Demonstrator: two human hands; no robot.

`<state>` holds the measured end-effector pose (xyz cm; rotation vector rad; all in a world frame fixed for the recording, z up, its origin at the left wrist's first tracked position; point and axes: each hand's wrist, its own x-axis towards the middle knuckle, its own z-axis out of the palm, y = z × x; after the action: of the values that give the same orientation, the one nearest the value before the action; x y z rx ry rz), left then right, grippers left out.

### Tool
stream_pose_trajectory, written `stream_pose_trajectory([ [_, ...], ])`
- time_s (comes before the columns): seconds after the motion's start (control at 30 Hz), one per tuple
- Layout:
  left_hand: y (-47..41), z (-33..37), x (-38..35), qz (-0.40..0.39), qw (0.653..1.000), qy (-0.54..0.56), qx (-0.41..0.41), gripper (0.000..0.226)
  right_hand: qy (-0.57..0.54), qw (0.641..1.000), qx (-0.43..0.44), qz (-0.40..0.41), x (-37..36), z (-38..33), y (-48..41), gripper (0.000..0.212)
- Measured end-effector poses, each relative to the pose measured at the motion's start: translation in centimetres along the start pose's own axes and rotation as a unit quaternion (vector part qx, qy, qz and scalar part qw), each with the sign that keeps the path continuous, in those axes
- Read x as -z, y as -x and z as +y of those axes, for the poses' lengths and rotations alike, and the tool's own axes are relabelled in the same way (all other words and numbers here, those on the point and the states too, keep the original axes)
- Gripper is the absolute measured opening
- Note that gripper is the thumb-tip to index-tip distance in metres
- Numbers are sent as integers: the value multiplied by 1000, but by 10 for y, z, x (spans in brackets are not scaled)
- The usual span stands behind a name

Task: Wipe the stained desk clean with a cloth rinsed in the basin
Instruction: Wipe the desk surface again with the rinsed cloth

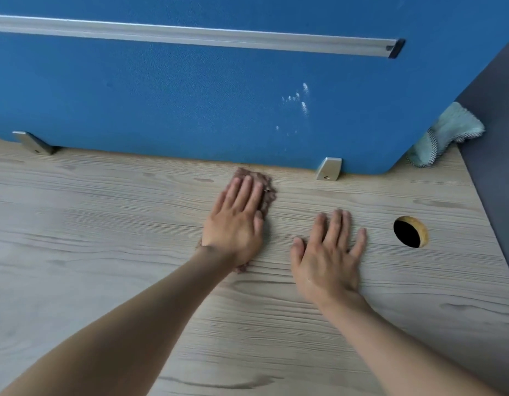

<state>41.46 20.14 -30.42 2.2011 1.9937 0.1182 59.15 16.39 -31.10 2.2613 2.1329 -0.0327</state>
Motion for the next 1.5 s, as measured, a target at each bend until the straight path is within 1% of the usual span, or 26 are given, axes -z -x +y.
stream_pose_trajectory([
  [0.03, 2, 1, 0, -2, 1000, 4, -16, 71, -2, 1000, 0, -14, 1, 0, -1, 77],
  [0.07, 3, -5, 1, -2, 1000, 9, -14, 69, -1, 1000, 7, -26, 3, 1, 0, 79],
  [0.13, -3, -22, 2, 3, 999, 13, 31, 67, -21, 999, 37, -20, 3, 6, 7, 78],
  [0.2, -9, -35, 1, 5, 996, 2, 92, 65, -32, 995, 94, 5, 1, 10, 22, 68],
  [0.27, -8, -30, -2, 11, 994, -5, 110, 64, -20, 992, 128, 12, -5, 11, 34, 63],
  [0.3, -6, -22, -3, 15, 995, -6, 99, 66, -17, 991, 129, 12, -6, 10, 34, 63],
  [0.4, 10, 4, -5, 3, 1000, 2, 29, 72, -13, 993, 120, 11, -5, 7, 33, 62],
  [0.53, 14, -12, -4, 0, 1000, 1, 4, 69, 0, 992, 124, 8, -5, 8, 33, 63],
  [0.57, 11, -22, -3, 5, 1000, -2, 19, 69, 2, 992, 124, 8, -4, 8, 33, 63],
  [0.63, 5, -39, -1, 14, 997, -5, 78, 68, 5, 992, 123, 8, -3, 8, 32, 64],
  [0.7, 6, -34, -2, 15, 993, -13, 116, 69, 5, 992, 123, 7, -4, 8, 32, 63],
  [0.77, 15, -11, -3, 21, 995, -9, 93, 70, 2, 992, 124, 5, -4, 8, 32, 63],
  [0.83, 30, 8, -5, 9, 999, -1, 31, 71, -4, 992, 123, 5, -3, 7, 33, 63],
  [0.9, 39, 5, -5, -6, 1000, 0, -5, 70, -2, 992, 124, 5, -3, 8, 33, 64],
  [0.93, 37, -4, -4, -5, 1000, -2, -5, 69, 0, 992, 125, 7, -2, 8, 33, 64],
  [0.97, 35, -13, -3, -1, 1000, -4, 10, 69, 1, 992, 126, 10, -2, 8, 33, 64],
  [1.03, 30, -29, -2, 11, 997, -12, 75, 71, 0, 992, 125, 15, -2, 8, 32, 64],
  [1.1, 31, -23, -4, 13, 992, -19, 121, 71, -3, 992, 124, 13, -3, 7, 33, 64],
  [1.13, 35, -12, -5, 15, 993, -18, 119, 71, -6, 992, 124, 14, -3, 7, 32, 64],
  [1.17, 42, 1, -7, 15, 995, -15, 97, 71, -9, 992, 125, 14, -3, 6, 32, 64],
  [1.23, 60, 19, -12, 16, 999, -7, 27, 68, -15, 992, 124, 16, -3, 7, 32, 64],
  [1.3, 67, 12, -12, 6, 1000, 2, -12, 65, -8, 992, 128, 13, -3, 7, 33, 64],
  [1.33, 64, 3, -11, 2, 1000, -1, -12, 65, -5, 991, 130, 12, -2, 8, 33, 64],
  [1.37, 60, -7, -9, 0, 1000, -6, 2, 66, -6, 991, 131, 15, -2, 8, 33, 64],
  [1.43, 50, -23, -6, 9, 998, -10, 60, 69, -5, 991, 131, 17, -3, 8, 32, 64],
  [1.5, 49, -20, -7, 18, 994, -15, 107, 69, -2, 991, 129, 16, -4, 8, 32, 63],
])
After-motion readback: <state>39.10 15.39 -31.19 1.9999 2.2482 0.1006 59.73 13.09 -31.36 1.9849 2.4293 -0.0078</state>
